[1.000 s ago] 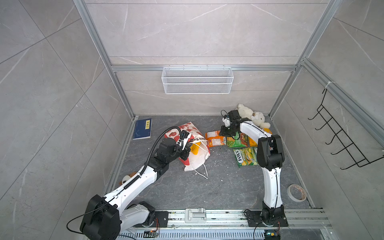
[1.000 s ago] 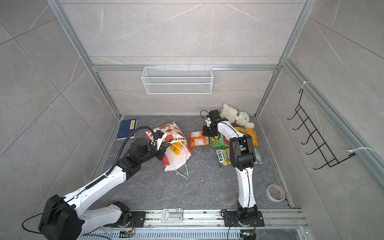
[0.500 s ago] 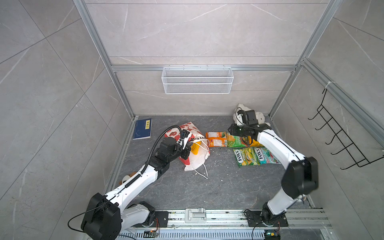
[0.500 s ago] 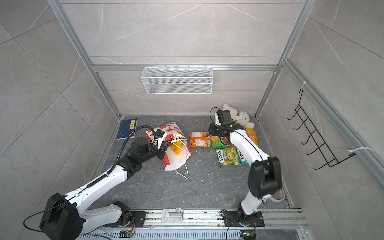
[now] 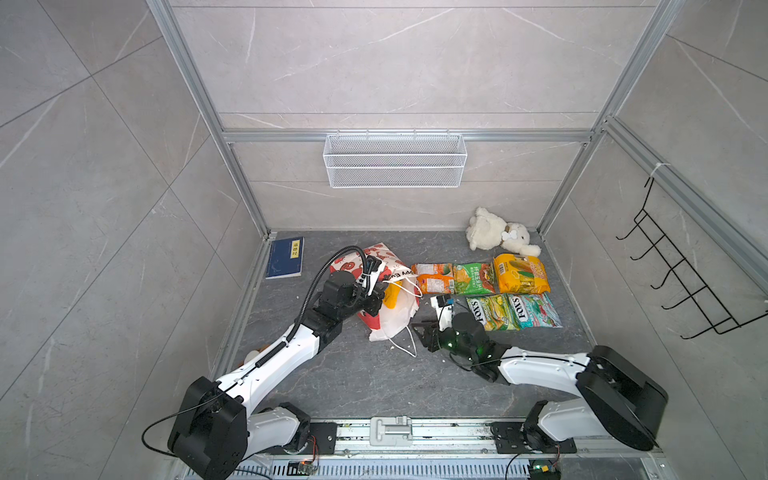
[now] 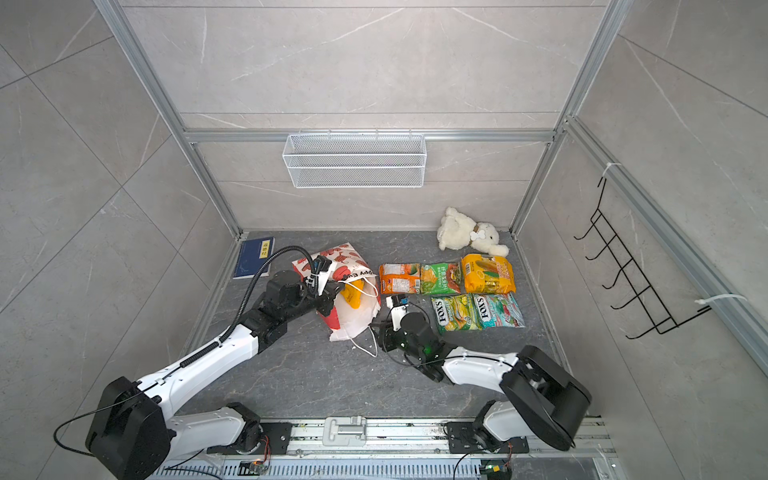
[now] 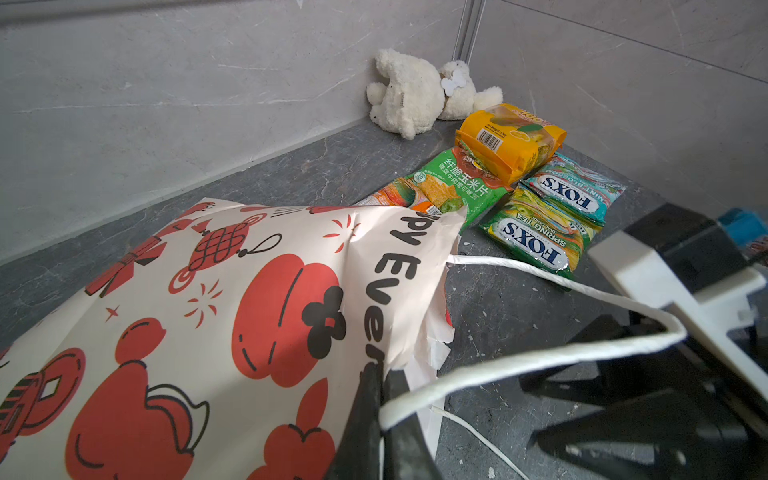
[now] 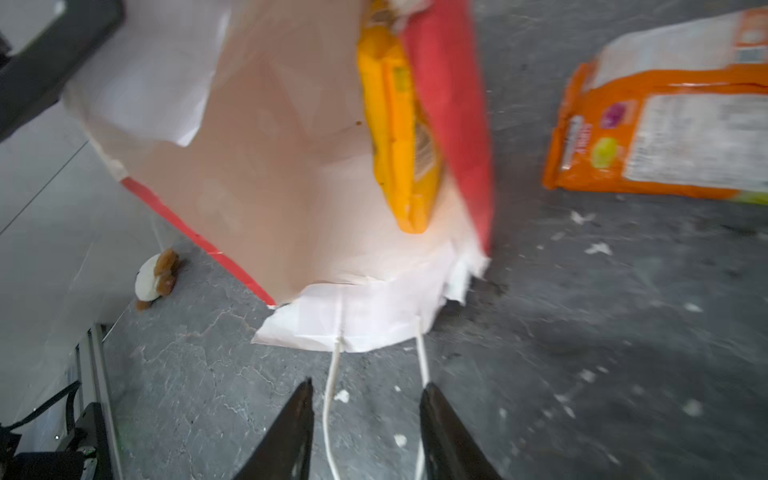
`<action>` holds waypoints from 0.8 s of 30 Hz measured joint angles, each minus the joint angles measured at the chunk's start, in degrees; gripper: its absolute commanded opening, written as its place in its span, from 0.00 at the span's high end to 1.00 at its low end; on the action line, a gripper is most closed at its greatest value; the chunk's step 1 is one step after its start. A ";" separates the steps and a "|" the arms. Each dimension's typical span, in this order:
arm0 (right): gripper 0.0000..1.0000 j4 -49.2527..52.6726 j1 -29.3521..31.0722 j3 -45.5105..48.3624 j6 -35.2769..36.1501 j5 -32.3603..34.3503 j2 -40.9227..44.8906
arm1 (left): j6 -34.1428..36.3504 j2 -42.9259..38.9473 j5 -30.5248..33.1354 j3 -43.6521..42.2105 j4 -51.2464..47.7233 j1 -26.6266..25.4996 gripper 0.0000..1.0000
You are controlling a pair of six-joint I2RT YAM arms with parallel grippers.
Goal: Take the snacks out of the paper bag
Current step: 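Open the right gripper and reach it back into the bag, then grasp the yellow pack with the right gripper while the left lifts the bag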
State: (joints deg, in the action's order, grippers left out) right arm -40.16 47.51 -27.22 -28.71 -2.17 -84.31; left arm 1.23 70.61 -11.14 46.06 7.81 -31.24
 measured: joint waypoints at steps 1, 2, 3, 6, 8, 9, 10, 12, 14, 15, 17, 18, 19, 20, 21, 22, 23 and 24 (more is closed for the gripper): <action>0.55 -3.28 1.11 0.00 0.55 0.76 -1.90 | -0.02 0.20 -0.02 0.00 0.00 0.00 1.00; 0.55 -6.47 2.16 -0.04 1.25 1.53 -3.85 | -0.02 0.33 -0.04 0.00 -0.02 0.00 1.00; 0.55 -9.33 3.26 -0.20 1.77 2.56 -5.84 | -0.02 0.46 -0.07 0.00 -0.02 0.00 1.00; 0.55 -14.58 5.64 -1.64 2.82 6.23 -10.99 | -0.04 0.52 -0.17 0.04 -0.02 0.00 1.00; 0.53 -19.50 6.45 -3.45 3.28 8.96 -15.54 | -0.20 0.70 -0.44 0.26 -0.04 0.00 1.00; 0.52 -21.75 6.56 -4.35 3.43 10.38 -17.79 | -0.22 0.81 -0.59 0.42 -0.02 0.00 1.00; 0.50 -23.78 6.56 -5.20 3.41 11.82 -19.93 | -0.26 0.94 -0.87 0.63 -0.04 0.00 1.00; 0.49 -26.80 6.45 -6.60 3.41 14.21 -23.50 | -0.39 1.03 -1.14 0.90 -0.04 0.00 1.00; 0.49 -27.47 6.23 -8.31 3.15 15.85 -25.92 | -0.46 1.01 -1.31 0.98 -0.04 0.00 1.00; 0.48 -27.30 6.08 -9.16 2.84 16.57 -26.51 | -0.46 1.01 -1.38 0.98 -0.09 0.00 1.00; 0.48 -25.92 5.44 -11.43 1.73 17.92 -27.02 | -0.48 1.01 -1.46 0.98 -0.09 0.00 1.00; 0.48 -24.90 4.87 -12.63 0.98 18.12 -27.02 | -0.50 1.01 -1.46 0.98 -0.07 0.00 1.00; 0.48 -23.85 4.11 -13.94 -0.04 18.32 -27.02 | -0.52 1.01 -1.46 0.98 -0.07 0.00 1.00; 0.47 -23.04 3.23 -15.02 -0.83 18.53 -27.02 | -0.52 1.01 -1.46 0.98 -0.07 0.00 1.00; 0.47 -22.29 2.27 -15.85 -1.81 18.71 -27.02 | -0.55 1.01 -1.46 0.98 -0.07 0.00 1.00; 0.46 -21.51 1.29 -16.52 -2.69 18.71 -27.04 | -0.57 1.01 -1.46 0.98 -0.07 0.00 1.00; 0.45 -20.46 0.31 -17.18 -3.52 18.73 -27.12 | -0.59 1.01 -1.46 0.98 -0.07 0.00 1.00; 0.42 -19.37 -0.46 -17.81 -4.24 18.73 -27.28 | -0.59 1.01 -1.51 0.98 -0.07 0.00 1.00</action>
State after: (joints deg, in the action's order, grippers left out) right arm -59.53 47.05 -45.04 -32.95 16.56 -111.59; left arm 0.64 71.61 -12.64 47.05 7.75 -31.24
